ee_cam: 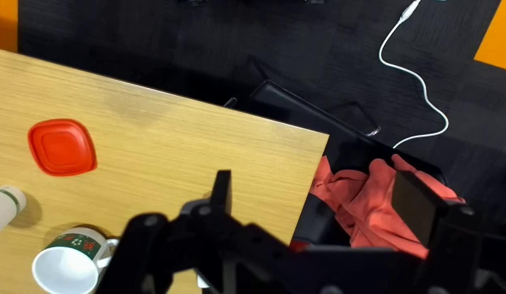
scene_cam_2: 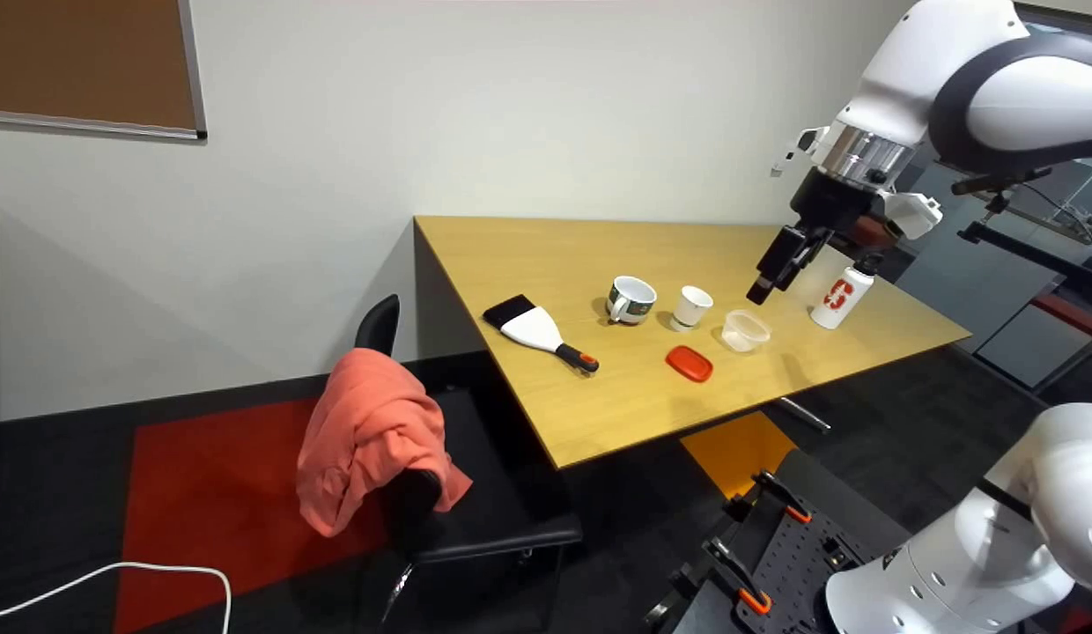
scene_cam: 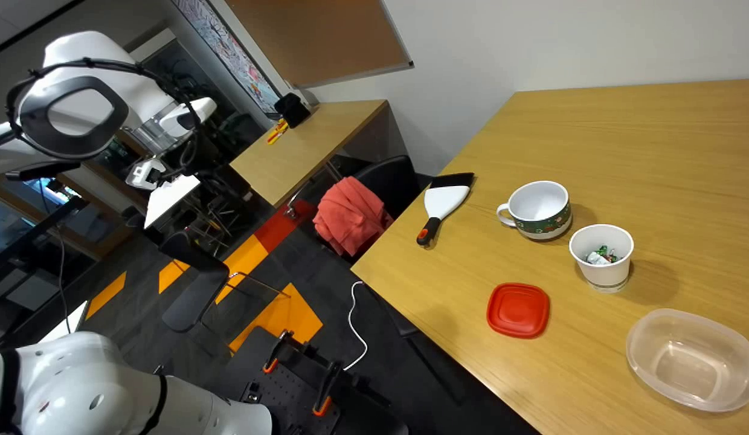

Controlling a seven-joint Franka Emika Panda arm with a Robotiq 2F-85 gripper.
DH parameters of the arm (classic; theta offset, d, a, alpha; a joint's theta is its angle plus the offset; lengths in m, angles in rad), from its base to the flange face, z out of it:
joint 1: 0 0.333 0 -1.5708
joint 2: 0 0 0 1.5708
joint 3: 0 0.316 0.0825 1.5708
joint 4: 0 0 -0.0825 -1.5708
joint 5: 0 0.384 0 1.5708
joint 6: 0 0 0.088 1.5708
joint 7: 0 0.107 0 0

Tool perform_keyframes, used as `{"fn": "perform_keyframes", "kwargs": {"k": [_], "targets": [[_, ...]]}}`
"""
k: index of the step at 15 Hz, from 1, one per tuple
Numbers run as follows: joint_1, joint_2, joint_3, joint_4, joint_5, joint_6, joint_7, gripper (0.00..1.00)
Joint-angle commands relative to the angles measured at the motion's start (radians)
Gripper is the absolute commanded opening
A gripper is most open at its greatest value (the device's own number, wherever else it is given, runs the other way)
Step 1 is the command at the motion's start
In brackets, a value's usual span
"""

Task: Put the red lid on the lunchbox, move the cup to the left, and then move the mug to the right

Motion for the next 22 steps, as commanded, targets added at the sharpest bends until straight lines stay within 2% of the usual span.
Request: {"fn": "perform_keyframes", "kwargs": {"k": [1, 7, 10, 12, 13, 16, 20, 22], "targets": [[-0.030, 0.002, -0.005, 0.001, -0.017, 0.067, 0.021, 1.00], [-0.114, 0.136, -0.115, 0.032, -0.179, 0.186, -0.126, 1.00], [-0.108, 0.264, -0.218, 0.050, -0.163, 0.261, -0.315, 1.00], [-0.114, 0.344, -0.260, 0.069, -0.146, 0.280, -0.400, 1.00], [-0.123, 0.251, -0.226, 0.017, -0.158, 0.267, -0.335, 1.00], [-0.129, 0.337, -0.250, 0.046, -0.156, 0.278, -0.382, 1.00], [-0.128, 0.346, -0.245, 0.060, -0.155, 0.278, -0.382, 1.00], [-0.135, 0.383, -0.264, 0.062, -0.112, 0.348, -0.356, 1.00]]}}
